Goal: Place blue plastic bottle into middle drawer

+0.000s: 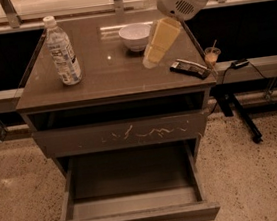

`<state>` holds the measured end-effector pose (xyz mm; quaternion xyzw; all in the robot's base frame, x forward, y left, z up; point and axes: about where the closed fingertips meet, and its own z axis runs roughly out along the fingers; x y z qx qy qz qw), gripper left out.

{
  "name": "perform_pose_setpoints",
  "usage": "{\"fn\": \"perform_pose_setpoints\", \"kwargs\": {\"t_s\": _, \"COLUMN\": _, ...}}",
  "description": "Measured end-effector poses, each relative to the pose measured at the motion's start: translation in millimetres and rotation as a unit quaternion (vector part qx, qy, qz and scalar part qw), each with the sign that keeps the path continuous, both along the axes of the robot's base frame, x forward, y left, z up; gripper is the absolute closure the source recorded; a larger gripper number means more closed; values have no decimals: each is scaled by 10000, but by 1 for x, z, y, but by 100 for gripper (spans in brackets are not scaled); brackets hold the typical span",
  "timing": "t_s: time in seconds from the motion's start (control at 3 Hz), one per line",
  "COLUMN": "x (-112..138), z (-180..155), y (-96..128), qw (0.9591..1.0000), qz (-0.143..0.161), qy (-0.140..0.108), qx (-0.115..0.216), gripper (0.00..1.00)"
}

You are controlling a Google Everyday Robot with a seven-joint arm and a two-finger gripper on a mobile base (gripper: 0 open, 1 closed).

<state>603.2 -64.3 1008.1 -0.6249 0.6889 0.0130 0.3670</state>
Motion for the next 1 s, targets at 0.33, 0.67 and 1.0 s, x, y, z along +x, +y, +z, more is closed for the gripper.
{"fn": "perform_pose_setpoints", "kwargs": {"t_s": 0.33, "x": 3, "z": -4, "y": 5, "qw": 10000, "qz": 69, "qy": 30, "qx": -4, "gripper": 0}}
{"fn": "perform_pose_setpoints", "kwargs": {"t_s": 0.67, "x": 25, "z": -18, "y": 16, "qw": 9997, "qz": 69, "qy": -117, "qx": 190, "gripper": 0}}
{"fn": "perform_pose_setpoints", "kwargs": {"t_s": 1.0, "x": 75, "z": -50, "y": 50, "qw": 9963, "qz": 189, "qy": -400, "qx": 733, "gripper": 0}}
